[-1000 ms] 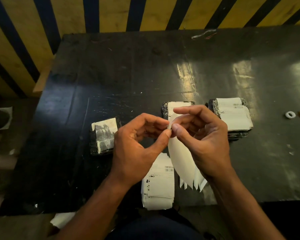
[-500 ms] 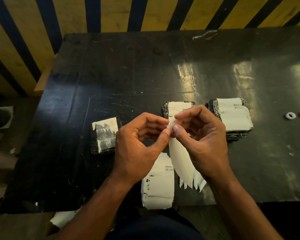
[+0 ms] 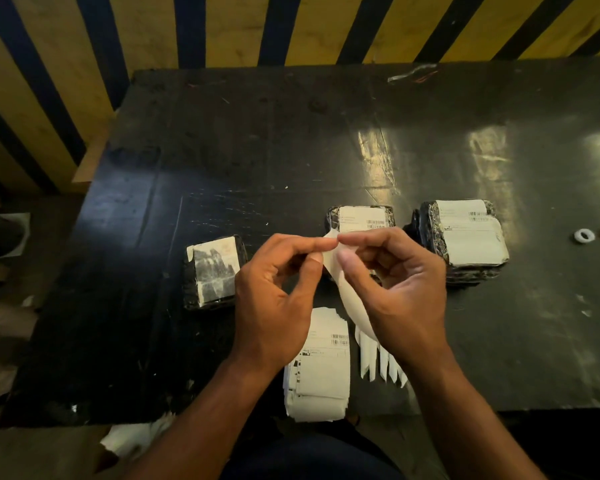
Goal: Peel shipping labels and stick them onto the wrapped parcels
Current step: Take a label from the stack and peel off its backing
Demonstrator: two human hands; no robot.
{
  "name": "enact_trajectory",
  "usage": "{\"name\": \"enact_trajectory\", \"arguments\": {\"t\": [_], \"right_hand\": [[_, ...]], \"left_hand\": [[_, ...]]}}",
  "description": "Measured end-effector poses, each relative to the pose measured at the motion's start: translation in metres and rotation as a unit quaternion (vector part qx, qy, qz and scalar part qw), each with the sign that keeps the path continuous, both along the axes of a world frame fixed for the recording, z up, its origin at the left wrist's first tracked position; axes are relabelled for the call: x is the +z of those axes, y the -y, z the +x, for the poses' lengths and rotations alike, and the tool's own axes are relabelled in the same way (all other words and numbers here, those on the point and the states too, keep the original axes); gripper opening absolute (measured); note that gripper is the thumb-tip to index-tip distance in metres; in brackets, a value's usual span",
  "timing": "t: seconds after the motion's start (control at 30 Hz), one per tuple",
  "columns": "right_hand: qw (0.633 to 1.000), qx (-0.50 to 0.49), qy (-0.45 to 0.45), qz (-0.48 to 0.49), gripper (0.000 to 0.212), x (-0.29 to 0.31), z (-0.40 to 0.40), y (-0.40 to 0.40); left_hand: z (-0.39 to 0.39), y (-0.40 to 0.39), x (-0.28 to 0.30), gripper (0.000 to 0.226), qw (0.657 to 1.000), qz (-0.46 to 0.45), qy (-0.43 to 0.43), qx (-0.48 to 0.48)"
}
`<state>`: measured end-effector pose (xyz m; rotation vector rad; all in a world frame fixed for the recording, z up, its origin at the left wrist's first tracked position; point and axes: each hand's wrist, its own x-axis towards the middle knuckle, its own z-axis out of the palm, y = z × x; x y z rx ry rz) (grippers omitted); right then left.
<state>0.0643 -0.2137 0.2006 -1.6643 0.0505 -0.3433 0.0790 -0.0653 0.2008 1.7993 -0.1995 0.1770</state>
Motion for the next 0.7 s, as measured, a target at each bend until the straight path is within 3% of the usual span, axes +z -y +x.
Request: {"name": "enact_trajectory", "arguments": {"t": [0.2,0.53,0.7], "right_hand": [[0.997,-0.002,-0.023,0.071,0.014,-0.001,0.0,-0.002],[0.994,-0.07,-0.036,0.07,0.034,-0.015,-0.005,-0.014],[0.995,-0.09,-0.024,0.044,0.04,-0.028,-0.006,-0.014]], "left_hand": [[-0.003,-0.001,-0.003,0.019,0.999,-0.028,-0.01,0.019],[-0.002,-0.001,-0.014,0.027,0.996,-0.047,-0.03,0.064],[-0.002,0.002,-0.018,0.042,0.995,-0.063,-0.05,0.054]]}}
